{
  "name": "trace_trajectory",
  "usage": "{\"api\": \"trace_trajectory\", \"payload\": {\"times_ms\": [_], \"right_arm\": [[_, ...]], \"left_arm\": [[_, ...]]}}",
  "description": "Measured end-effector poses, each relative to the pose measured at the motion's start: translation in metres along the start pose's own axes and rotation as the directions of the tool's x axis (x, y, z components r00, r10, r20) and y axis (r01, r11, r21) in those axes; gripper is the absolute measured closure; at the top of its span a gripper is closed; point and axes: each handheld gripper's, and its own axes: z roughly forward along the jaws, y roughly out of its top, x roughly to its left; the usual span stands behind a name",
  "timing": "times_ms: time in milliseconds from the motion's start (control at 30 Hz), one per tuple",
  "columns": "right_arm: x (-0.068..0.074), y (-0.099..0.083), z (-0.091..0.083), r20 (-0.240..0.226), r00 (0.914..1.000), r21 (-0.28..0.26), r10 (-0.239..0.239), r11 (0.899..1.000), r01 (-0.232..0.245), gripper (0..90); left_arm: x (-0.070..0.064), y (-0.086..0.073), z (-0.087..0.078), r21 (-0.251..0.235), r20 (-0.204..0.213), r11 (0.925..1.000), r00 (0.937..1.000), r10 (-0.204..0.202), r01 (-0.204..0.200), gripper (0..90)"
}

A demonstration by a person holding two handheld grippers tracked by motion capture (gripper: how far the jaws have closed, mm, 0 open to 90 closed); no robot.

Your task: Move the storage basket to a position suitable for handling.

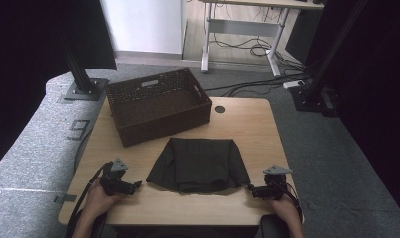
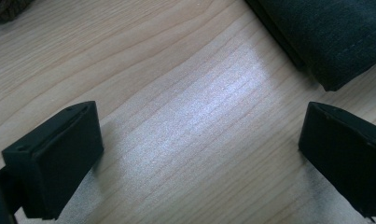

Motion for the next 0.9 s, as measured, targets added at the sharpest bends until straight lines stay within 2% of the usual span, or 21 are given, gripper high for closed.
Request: {"api": "trace_trajectory", "payload": {"times_ms": [433,767,900], "right_arm": [[0.000,-0.001,-0.001,-0.003,1.0000,0.002,-0.001,1.000,0.001,0.0],[0.000,0.000,-0.002,-0.008,1.0000,0.020,-0.003,1.000,0.003,0.0],[0.000,0.002,-0.004,-0.024,0.9997,0.026,0.005,1.000,-0.005,1.3]], "left_arm": [[-0.002,0.002,0.002,0.000,-0.018,0.9997,0.9996,-0.023,0.023,0.0],[-0.004,0.009,0.003,0.043,-0.028,0.9983,0.9989,-0.038,0.039,0.0],[-0.004,0.012,0.004,0.051,-0.025,0.9979,0.9990,-0.037,0.038,0.5]]}}
